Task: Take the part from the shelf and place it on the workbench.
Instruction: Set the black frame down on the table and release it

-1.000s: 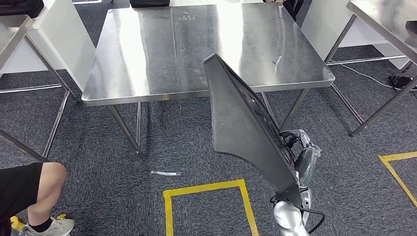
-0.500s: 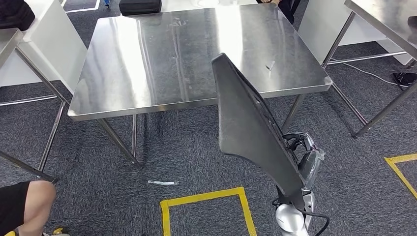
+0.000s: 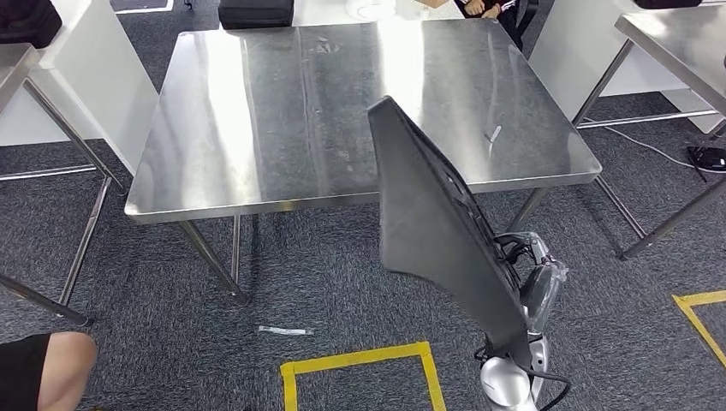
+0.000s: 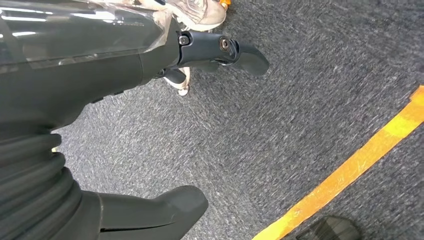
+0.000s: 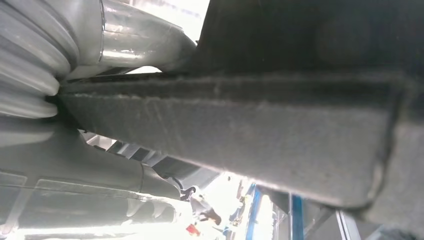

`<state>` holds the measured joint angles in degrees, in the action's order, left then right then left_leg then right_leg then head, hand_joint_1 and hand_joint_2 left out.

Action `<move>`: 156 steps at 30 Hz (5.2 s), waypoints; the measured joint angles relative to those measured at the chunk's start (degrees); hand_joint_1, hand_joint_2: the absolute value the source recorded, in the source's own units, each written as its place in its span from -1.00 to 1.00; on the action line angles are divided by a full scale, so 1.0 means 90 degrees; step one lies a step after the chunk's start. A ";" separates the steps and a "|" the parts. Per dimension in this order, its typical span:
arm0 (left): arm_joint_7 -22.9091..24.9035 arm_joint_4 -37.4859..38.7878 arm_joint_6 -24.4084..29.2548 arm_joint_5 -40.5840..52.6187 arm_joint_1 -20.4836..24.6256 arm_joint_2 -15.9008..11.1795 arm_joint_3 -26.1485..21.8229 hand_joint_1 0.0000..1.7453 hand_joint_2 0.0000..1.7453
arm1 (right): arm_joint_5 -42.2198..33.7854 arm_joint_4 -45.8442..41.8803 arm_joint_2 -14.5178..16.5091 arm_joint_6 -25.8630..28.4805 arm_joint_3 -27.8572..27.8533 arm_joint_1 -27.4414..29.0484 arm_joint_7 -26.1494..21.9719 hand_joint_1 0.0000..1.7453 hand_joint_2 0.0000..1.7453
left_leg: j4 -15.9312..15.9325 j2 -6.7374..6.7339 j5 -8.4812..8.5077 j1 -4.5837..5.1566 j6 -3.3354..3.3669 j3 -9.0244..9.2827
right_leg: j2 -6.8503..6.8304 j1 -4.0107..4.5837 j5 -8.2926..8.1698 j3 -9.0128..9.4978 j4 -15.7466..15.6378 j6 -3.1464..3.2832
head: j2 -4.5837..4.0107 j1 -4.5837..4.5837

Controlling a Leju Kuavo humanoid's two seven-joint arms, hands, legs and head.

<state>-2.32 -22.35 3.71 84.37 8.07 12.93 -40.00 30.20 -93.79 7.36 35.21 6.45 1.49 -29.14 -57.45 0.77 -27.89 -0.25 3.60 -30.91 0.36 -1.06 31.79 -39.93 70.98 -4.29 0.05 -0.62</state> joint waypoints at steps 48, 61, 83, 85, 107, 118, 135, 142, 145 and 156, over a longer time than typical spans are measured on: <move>0.0229 0.0019 0.0264 -0.0040 0.0040 -0.0049 0.0089 -1.00 1.00 | -0.0021 0.0475 0.0024 -0.0043 0.0257 -0.0378 -0.0024 1.00 1.00 | -0.0554 -0.0184 -0.0010 0.0015 -0.0300 -0.0564 | -0.0169 0.0004 -0.0791 0.0659 -0.1474 0.0389 | -0.0001 -0.0018; 0.0211 0.0026 0.0282 -0.0053 0.0028 -0.0047 0.0058 -1.00 1.00 | -0.0061 0.0613 0.0029 -0.0137 0.0302 -0.0455 -0.0056 1.00 1.00 | -0.0047 0.0125 0.0240 0.0021 -0.0007 -0.0281 | -0.0074 0.0025 -0.0135 -0.0035 0.0073 0.0091 | 0.0000 0.0006; 0.0039 0.0101 0.0024 -0.0076 0.0030 -0.0104 -0.0024 -1.00 1.00 | -0.0098 0.0713 0.0035 -0.0177 0.0282 -0.0573 -0.0115 1.00 1.00 | -0.0073 -0.0121 0.0213 -0.0036 -0.0309 -0.0336 | -0.0110 0.0062 -0.0627 0.0802 -0.1509 0.0283 | 0.0001 0.0005; 0.0036 0.0109 0.0008 -0.0077 0.0031 -0.0107 -0.0026 -1.00 1.00 | -0.0098 0.0715 0.0033 -0.0177 0.0282 -0.0572 -0.0117 1.00 1.00 | -0.0074 -0.0098 0.0216 0.0004 -0.0283 -0.0337 | -0.0130 0.0044 -0.0631 0.0820 -0.1532 0.0284 | -0.0001 0.0004; 0.0036 0.0115 0.0049 -0.0117 0.0053 -0.0115 -0.0027 -1.00 1.00 | -0.0098 0.0732 0.0032 -0.0175 0.0273 -0.0614 -0.0134 1.00 1.00 | -0.0081 -0.0070 0.0198 0.0005 -0.0203 -0.0333 | -0.0154 0.0055 -0.0655 0.0862 -0.1595 0.0172 | -0.0001 0.0003; 0.0052 0.0120 0.0072 -0.0171 0.0088 -0.0123 -0.0027 -1.00 1.00 | -0.0060 0.0732 0.0034 -0.0184 0.0273 -0.0614 -0.0146 1.00 1.00 | -0.0080 -0.0069 0.0198 0.0005 -0.0203 -0.0334 | -0.0155 0.0053 -0.0655 0.0863 -0.1595 0.0172 | -0.0001 0.0003; 0.0071 0.0137 0.0131 -0.0191 0.0103 -0.0145 -0.0033 -1.00 1.00 | -0.0027 0.0755 0.0080 -0.0252 0.0281 -0.0646 -0.0151 1.00 1.00 | 0.0101 -0.0018 0.0236 -0.0045 -0.0025 -0.0185 | -0.0067 -0.0029 0.0028 -0.0126 0.0271 0.0108 | -0.0001 0.0011; 0.0077 0.0166 0.0137 -0.0192 0.0107 -0.0156 -0.0035 -1.00 1.00 | -0.0021 0.0786 0.0070 -0.0252 0.0272 -0.0645 -0.0157 1.00 1.00 | -0.0008 0.0073 0.0064 -0.0075 -0.0303 -0.0130 | -0.0017 -0.0096 -0.0678 0.0703 -0.1462 0.0018 | 0.0000 0.0007; 0.0080 0.0169 0.0132 -0.0190 0.0111 -0.0162 -0.0035 -1.00 1.00 | -0.0016 0.0774 0.0072 -0.0253 0.0265 -0.0637 -0.0158 1.00 1.00 | -0.0148 0.0032 -0.0055 -0.0116 -0.0355 -0.0182 | -0.0017 -0.0112 -0.0639 0.0733 -0.1442 0.0182 | 0.0000 0.0004; 0.0091 0.0177 0.0121 -0.0189 0.0112 -0.0170 -0.0033 -1.00 1.00 | 0.0013 0.0756 0.0081 -0.0265 0.0262 -0.0602 -0.0144 1.00 1.00 | -0.0254 -0.0076 0.0311 -0.0037 -0.0192 -0.0560 | -0.0031 0.0033 -0.0426 0.0955 -0.1441 0.0302 | -0.0001 0.0007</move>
<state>-1.50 -20.76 4.80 82.66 9.08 11.40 -40.29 30.31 -86.99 8.09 32.82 8.80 -3.93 -30.43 -59.73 0.09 -25.10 -0.58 1.88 -35.94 0.09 -0.76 27.95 -31.34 58.02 -1.57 0.04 -0.56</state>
